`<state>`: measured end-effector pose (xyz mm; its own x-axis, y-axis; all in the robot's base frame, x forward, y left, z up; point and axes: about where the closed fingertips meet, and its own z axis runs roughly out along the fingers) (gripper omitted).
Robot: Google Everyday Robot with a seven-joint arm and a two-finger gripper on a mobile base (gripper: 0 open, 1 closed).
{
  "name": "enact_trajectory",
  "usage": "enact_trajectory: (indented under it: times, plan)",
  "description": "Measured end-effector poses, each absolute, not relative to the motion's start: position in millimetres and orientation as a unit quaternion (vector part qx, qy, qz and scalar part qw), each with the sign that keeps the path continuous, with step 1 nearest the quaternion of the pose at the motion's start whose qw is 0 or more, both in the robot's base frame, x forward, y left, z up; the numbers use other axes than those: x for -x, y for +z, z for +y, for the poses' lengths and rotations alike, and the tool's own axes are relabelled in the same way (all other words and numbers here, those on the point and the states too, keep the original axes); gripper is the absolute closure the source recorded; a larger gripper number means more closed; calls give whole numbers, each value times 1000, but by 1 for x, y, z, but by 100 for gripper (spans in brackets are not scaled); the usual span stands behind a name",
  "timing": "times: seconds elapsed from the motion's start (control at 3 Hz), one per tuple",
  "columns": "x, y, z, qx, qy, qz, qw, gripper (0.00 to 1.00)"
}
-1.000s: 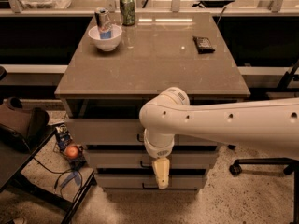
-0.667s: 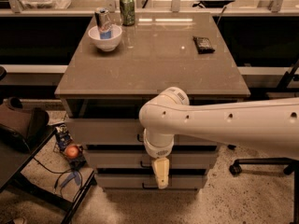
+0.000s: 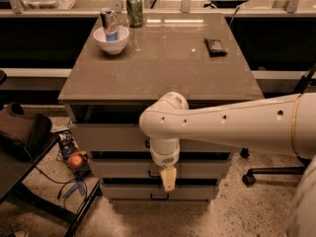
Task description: Open top drawer
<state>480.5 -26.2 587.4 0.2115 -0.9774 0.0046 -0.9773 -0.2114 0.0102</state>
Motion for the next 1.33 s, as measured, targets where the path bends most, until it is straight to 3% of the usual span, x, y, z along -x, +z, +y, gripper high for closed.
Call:
enact_trajectory:
  times: [1.0, 1.33]
  plan:
    - [-480, 589, -26, -779, 0, -627, 3, 95]
    - [-475, 592, -29, -777, 3, -630, 4, 100]
